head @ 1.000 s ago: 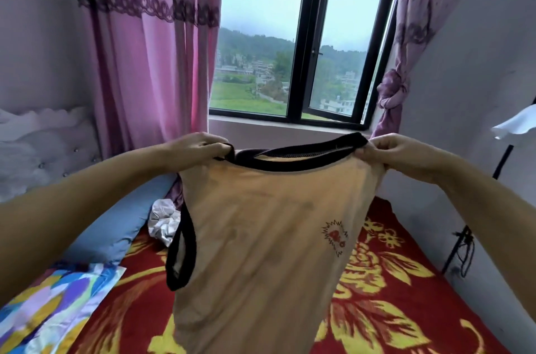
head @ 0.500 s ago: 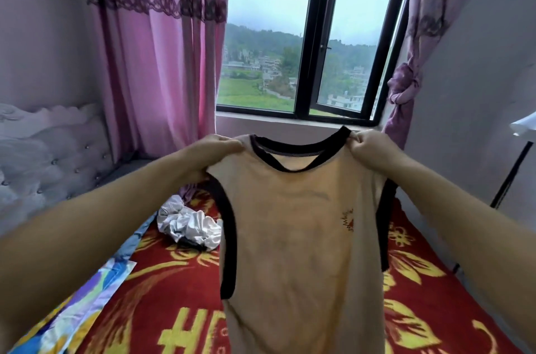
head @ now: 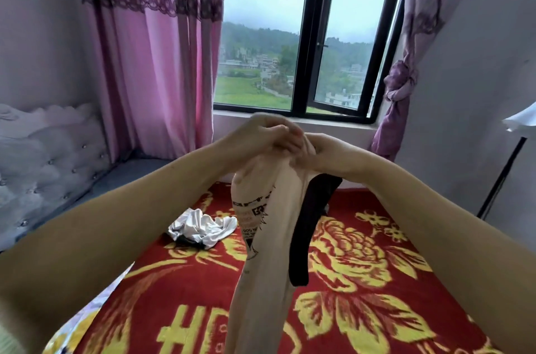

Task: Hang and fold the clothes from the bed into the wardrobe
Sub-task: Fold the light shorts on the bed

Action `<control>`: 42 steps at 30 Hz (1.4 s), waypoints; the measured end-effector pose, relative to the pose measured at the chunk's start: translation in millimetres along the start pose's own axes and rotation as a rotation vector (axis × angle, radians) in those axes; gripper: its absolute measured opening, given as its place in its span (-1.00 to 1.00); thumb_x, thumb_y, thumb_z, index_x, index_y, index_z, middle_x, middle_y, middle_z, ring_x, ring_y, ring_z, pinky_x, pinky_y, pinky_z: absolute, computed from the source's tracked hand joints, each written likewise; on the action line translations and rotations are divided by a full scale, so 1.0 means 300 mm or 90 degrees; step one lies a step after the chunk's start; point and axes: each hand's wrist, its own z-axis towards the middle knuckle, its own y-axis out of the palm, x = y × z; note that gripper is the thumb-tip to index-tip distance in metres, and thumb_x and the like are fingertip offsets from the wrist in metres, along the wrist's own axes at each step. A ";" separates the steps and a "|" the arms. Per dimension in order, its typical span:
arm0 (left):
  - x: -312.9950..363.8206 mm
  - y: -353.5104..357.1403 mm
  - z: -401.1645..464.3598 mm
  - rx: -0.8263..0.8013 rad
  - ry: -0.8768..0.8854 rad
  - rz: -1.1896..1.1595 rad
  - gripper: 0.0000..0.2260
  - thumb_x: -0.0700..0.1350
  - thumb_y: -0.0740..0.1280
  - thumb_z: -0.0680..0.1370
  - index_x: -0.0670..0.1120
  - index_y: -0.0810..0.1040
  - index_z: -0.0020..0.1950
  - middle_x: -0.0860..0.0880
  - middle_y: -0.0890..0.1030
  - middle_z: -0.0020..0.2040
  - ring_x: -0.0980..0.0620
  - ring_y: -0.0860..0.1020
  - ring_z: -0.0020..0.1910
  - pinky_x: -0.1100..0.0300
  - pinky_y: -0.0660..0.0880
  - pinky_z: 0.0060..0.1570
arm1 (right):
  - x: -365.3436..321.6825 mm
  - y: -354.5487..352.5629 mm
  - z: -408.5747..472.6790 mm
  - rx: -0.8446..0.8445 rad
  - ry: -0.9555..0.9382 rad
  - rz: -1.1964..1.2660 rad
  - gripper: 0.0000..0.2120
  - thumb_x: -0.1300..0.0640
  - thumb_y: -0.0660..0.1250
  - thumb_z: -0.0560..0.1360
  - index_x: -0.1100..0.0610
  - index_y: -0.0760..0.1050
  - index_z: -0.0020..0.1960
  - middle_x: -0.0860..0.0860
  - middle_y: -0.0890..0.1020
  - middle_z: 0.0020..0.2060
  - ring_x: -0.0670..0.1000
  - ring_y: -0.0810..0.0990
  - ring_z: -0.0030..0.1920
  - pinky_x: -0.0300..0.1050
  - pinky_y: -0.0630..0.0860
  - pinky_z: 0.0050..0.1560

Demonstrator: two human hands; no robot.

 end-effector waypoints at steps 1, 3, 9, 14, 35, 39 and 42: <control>0.003 -0.018 -0.007 0.057 0.099 0.174 -0.75 -0.16 0.29 0.58 -0.08 0.53 0.25 -0.03 0.59 0.12 0.19 0.55 0.04 0.43 0.43 0.06 | -0.002 -0.010 -0.006 0.011 0.006 0.004 -0.78 0.31 0.28 0.56 0.19 0.50 0.19 0.12 0.62 0.03 0.07 0.57 0.05 0.08 0.46 0.23; -0.008 -0.047 -0.022 0.081 0.217 0.403 -0.33 0.00 0.44 0.47 0.11 0.18 0.50 0.00 0.37 0.40 0.14 0.33 0.33 0.32 0.23 0.31 | -0.019 -0.032 -0.019 0.010 -0.003 0.025 -0.77 0.36 0.22 0.57 0.26 0.49 0.20 0.22 0.60 0.07 0.08 0.56 0.06 0.08 0.47 0.22; -0.025 -0.124 -0.051 -0.148 -0.058 0.200 -0.68 -0.17 0.47 0.44 0.02 0.56 0.16 0.11 0.68 -0.02 0.09 0.62 -0.01 0.32 0.53 -0.07 | -0.103 -0.109 -0.058 -0.130 -0.052 0.017 -0.68 0.40 0.17 0.58 0.11 0.55 0.20 0.07 0.63 0.15 0.03 0.57 0.19 -0.13 0.47 0.26; 0.041 -0.190 -0.062 -0.195 -0.014 0.207 -0.88 0.06 0.47 0.41 0.05 0.61 -0.25 0.13 0.56 -0.38 0.19 0.51 -0.37 0.39 0.43 -0.34 | -0.121 -0.164 -0.090 -0.167 -0.054 -0.049 -0.81 0.38 0.21 0.56 0.26 0.52 0.13 0.05 0.61 -0.07 -0.04 0.57 -0.07 -0.21 0.48 -0.01; -0.233 -0.218 0.360 0.200 0.193 0.775 -0.75 0.04 0.28 0.58 -0.12 0.60 -0.08 0.02 0.44 -0.39 -0.05 0.51 -0.37 0.18 0.33 -0.36 | 0.297 -0.142 0.336 0.376 0.030 -0.290 -0.80 0.27 0.10 0.52 0.27 0.48 0.01 0.23 0.54 -0.06 0.16 0.51 -0.05 0.01 0.43 -0.04; -0.220 -0.218 0.310 0.152 0.262 0.710 -0.73 0.06 0.34 0.55 -0.16 0.62 -0.05 -0.06 0.57 -0.36 0.02 0.46 -0.41 0.23 0.39 -0.36 | 0.288 -0.202 0.304 0.306 0.013 -0.293 -0.74 0.36 0.11 0.53 0.26 0.51 0.11 0.07 0.53 -0.09 0.06 0.47 -0.09 -0.12 0.36 -0.11; -0.336 -0.131 0.187 0.045 0.259 0.664 -0.72 0.07 0.37 0.53 -0.16 0.65 -0.07 -0.09 0.65 -0.28 -0.04 0.56 -0.37 0.19 0.44 -0.33 | 0.353 -0.135 0.224 0.158 0.029 -0.271 -0.69 0.42 0.12 0.52 0.25 0.56 0.11 0.03 0.55 -0.09 0.02 0.48 -0.10 -0.31 0.34 -0.19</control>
